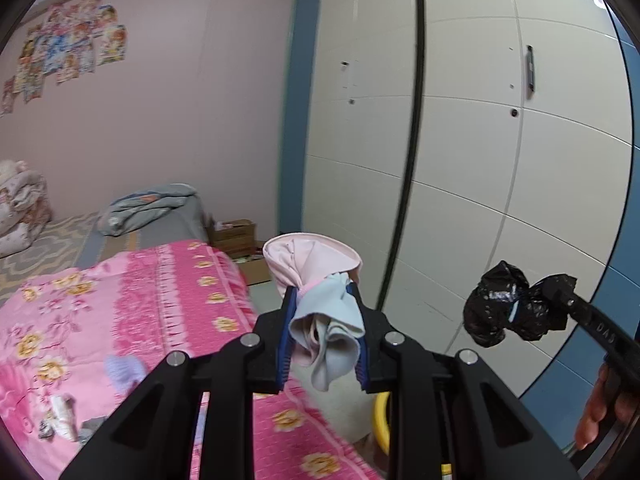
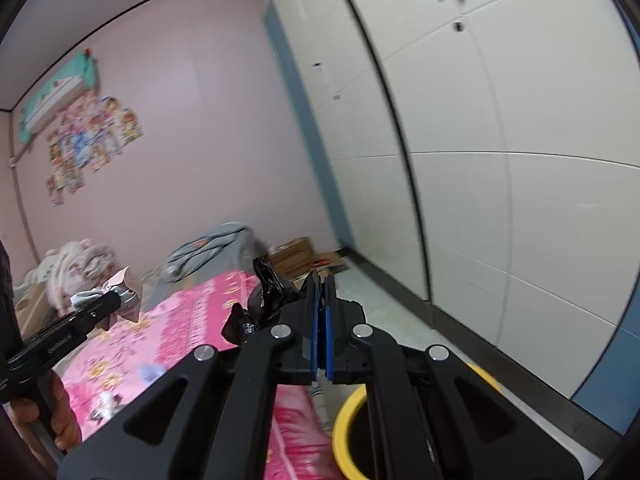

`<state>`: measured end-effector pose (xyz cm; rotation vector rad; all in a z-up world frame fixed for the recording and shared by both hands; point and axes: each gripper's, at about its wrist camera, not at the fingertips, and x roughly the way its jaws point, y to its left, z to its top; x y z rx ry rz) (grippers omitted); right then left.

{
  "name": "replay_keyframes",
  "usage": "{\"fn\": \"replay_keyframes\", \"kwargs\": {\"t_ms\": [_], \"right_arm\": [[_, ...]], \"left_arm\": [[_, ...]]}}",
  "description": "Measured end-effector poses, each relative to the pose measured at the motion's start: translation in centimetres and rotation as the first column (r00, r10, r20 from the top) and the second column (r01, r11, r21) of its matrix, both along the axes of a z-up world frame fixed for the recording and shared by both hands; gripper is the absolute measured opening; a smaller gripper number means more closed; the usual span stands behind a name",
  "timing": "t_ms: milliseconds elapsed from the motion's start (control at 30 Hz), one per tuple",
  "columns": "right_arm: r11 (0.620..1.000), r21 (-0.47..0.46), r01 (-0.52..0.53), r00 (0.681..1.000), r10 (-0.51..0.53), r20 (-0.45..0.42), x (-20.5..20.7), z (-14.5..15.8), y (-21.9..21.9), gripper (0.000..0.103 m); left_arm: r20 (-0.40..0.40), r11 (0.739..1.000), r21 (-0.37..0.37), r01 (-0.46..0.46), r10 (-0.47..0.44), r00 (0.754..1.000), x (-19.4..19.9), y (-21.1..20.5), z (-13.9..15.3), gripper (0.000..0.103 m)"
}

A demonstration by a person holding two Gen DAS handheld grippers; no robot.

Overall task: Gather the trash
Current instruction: 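Carry the black bag and beige cloth to the yellow bin and release both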

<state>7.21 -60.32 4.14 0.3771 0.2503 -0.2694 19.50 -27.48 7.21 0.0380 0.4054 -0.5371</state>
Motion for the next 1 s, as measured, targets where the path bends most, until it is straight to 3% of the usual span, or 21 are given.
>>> {"fn": "replay_keyframes", "kwargs": {"t_ms": [200, 500, 700, 1000], "right_arm": [[0.989, 0.015, 0.144, 0.989, -0.144, -0.022, -0.4, -2.2, -2.7, 0.002], [0.952, 0.015, 0.306, 0.950, -0.305, -0.068, 0.2, -7.1, -6.4, 0.002], [0.936, 0.047, 0.349, 0.932, -0.342, -0.117, 0.7, -10.6, -8.6, 0.002], [0.915, 0.079, 0.396, 0.908, -0.377, -0.185, 1.3, -15.1, -11.6, 0.002]], "left_arm": [[-0.012, 0.997, 0.039, 0.070, -0.070, 0.998, 0.2, -4.9, -1.8, 0.023], [-0.107, 0.982, 0.067, 0.174, -0.166, 0.980, 1.9, -11.3, -8.0, 0.023], [-0.179, 0.969, 0.095, 0.230, -0.210, 0.961, 3.1, -15.1, -12.6, 0.023], [-0.256, 0.950, 0.119, 0.288, -0.251, 0.933, 3.6, -18.7, -17.2, 0.023]]}}
